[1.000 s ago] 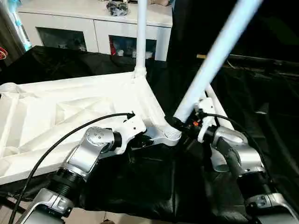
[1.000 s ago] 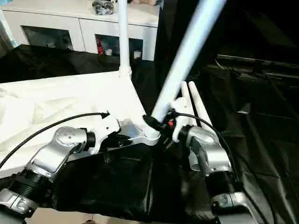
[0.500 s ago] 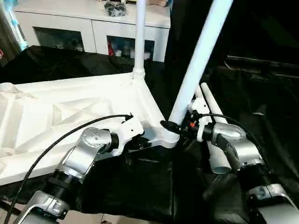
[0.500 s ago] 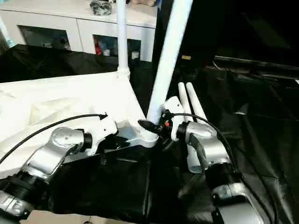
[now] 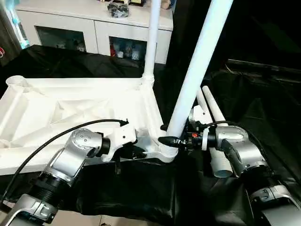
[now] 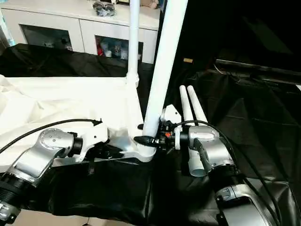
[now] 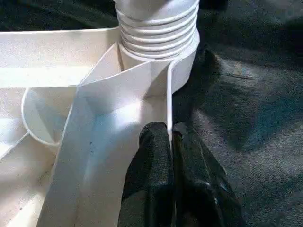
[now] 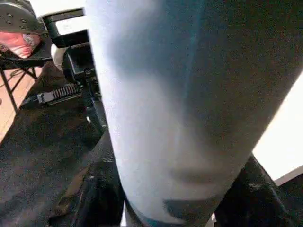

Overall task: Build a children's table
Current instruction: Insert table leg to table base

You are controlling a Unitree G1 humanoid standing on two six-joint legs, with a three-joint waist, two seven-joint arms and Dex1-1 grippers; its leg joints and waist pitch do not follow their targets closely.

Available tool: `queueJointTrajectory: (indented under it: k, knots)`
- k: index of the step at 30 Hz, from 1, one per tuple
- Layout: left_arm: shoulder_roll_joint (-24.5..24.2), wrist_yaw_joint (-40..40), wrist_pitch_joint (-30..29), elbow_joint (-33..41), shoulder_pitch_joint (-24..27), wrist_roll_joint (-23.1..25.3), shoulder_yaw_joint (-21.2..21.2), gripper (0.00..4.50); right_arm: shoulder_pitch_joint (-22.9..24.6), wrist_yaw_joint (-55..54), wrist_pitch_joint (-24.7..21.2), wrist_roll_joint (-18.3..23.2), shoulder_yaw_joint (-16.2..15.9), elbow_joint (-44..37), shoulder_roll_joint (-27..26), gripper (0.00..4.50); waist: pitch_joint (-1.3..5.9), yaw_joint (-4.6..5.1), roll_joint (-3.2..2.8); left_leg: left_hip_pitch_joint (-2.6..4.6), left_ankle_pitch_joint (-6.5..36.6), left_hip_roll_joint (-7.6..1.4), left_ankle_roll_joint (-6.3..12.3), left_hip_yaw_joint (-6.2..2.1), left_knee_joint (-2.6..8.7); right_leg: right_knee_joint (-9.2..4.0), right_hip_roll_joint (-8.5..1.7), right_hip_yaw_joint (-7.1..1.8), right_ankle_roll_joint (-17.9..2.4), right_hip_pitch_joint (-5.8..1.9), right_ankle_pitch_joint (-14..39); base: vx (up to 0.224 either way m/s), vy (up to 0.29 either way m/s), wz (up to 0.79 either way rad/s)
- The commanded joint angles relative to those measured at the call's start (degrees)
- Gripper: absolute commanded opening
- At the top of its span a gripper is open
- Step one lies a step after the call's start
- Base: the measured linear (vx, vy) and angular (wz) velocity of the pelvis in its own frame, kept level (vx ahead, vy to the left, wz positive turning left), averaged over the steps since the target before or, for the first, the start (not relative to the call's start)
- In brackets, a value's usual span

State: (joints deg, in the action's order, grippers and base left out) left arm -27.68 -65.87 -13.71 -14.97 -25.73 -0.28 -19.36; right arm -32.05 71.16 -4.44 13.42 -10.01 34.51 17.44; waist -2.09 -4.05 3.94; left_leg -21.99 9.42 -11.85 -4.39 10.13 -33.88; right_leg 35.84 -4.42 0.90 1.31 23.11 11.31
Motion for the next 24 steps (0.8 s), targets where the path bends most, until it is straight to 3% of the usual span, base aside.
queueJointTrajectory:
  k: [1, 4, 5, 7, 9, 14, 17, 21, 23, 24]
  knots:
    - [1.6, 3.7, -0.6, 1.1, -3.7, -0.5, 2.0, 0.00, 1.4, -1.5, -2.4, -3.2, -2.2, 6.0, 0.5, 1.89, 2.86, 0.04, -0.50, 1.29, 17.9, -1.16, -0.46, -0.02, 4.58, -4.31, -2.38, -1.12, -12.9, -1.65, 11.3, 0.000, 0.000, 0.00]
    - [3.9, 9.1, -4.0, 0.9, -4.5, 0.0, 3.5, 0.00, -0.9, -11.6, -0.5, -4.9, 0.2, 10.8, -1.8, 1.89, 2.68, 0.19, -0.20, 1.23, 18.8, -1.17, -1.33, 0.01, 4.68, -4.52, -2.59, -1.15, -12.7, -1.45, 14.3, 0.000, 0.000, 0.00]
    - [4.4, 10.0, -4.6, 0.9, -4.6, 0.1, 3.7, 0.00, -1.3, -13.3, -0.1, -5.1, 0.6, 11.6, -2.2, 1.89, 2.70, 0.21, -0.47, 1.49, 19.7, -1.12, -1.99, -0.11, 4.69, -4.70, -2.66, -1.13, -12.1, -1.30, 16.6, 0.000, 0.000, 0.00]
    - [6.3, 14.0, -7.1, 1.3, -5.3, 1.0, 4.7, 0.00, -3.1, -21.0, 1.8, -6.1, 2.3, 15.1, -4.0, 1.89, 2.57, 0.72, -0.08, 1.11, 20.7, -1.04, -2.78, -0.39, 4.80, -4.90, -2.76, -1.00, -10.8, -1.35, 19.7, 0.000, 0.000, 0.00]
    - [8.3, 18.0, -9.6, 1.8, -5.9, 1.8, 5.5, 0.00, -5.0, -27.5, 2.4, -6.1, 3.9, 18.0, -5.7, 1.89, 2.66, 1.05, 0.05, 1.01, 20.4, -1.03, -2.74, -0.39, 4.75, -4.94, -2.74, -1.06, -10.6, -1.35, 19.6, 0.000, 0.000, 0.00]
    - [12.7, 27.7, -15.8, 2.5, -7.7, 4.3, 7.1, 0.00, -9.7, -39.6, 1.4, -5.5, 6.4, 24.8, -9.6, 1.88, 2.92, 1.17, -0.24, 0.97, 18.0, -0.92, -2.19, -0.25, 4.53, -4.59, -2.49, -0.98, -11.5, -1.39, 14.5, 0.000, 0.000, 0.00]
    - [15.6, 32.8, -19.8, 4.0, -8.3, 5.0, 7.8, 0.00, -12.5, -43.9, 1.6, -4.9, 8.1, 28.7, -12.2, 1.88, 3.18, 1.03, -0.23, 0.73, 14.5, -0.89, -1.25, -0.05, 4.26, -4.00, -2.30, -0.99, -12.3, -1.69, 8.1, 0.000, 0.000, 0.00]
    - [16.9, 33.0, -20.7, 5.2, -7.9, 4.6, 7.3, 0.00, -13.8, -44.6, 2.0, -4.9, 8.4, 30.4, -13.6, 1.88, 3.49, 0.76, -0.49, 0.71, 9.3, -0.83, 0.42, 0.07, 3.88, -3.24, -2.12, -0.81, -13.9, -2.18, -0.7, 0.000, 0.000, 0.00]
    - [16.8, 32.8, -20.1, 5.0, -7.6, 4.7, 6.6, 0.00, -14.0, -44.2, 2.3, -5.2, 8.1, 30.9, -13.8, 1.88, 3.39, 0.78, -0.36, 0.68, 8.9, -0.75, 1.21, 0.20, 3.87, -3.31, -2.04, -0.79, -14.3, -2.27, -1.8, 0.000, 0.000, 0.00]
    - [16.6, 32.4, -19.8, 5.1, -7.4, 4.5, 6.2, 0.00, -14.0, -43.7, 2.4, -5.3, 7.9, 31.0, -13.9, 1.88, 3.29, 0.79, -0.57, 0.76, 9.9, -0.81, 1.15, 0.18, 3.96, -3.44, -2.11, -0.79, -14.4, -2.20, -0.6, 0.000, 0.000, 0.00]
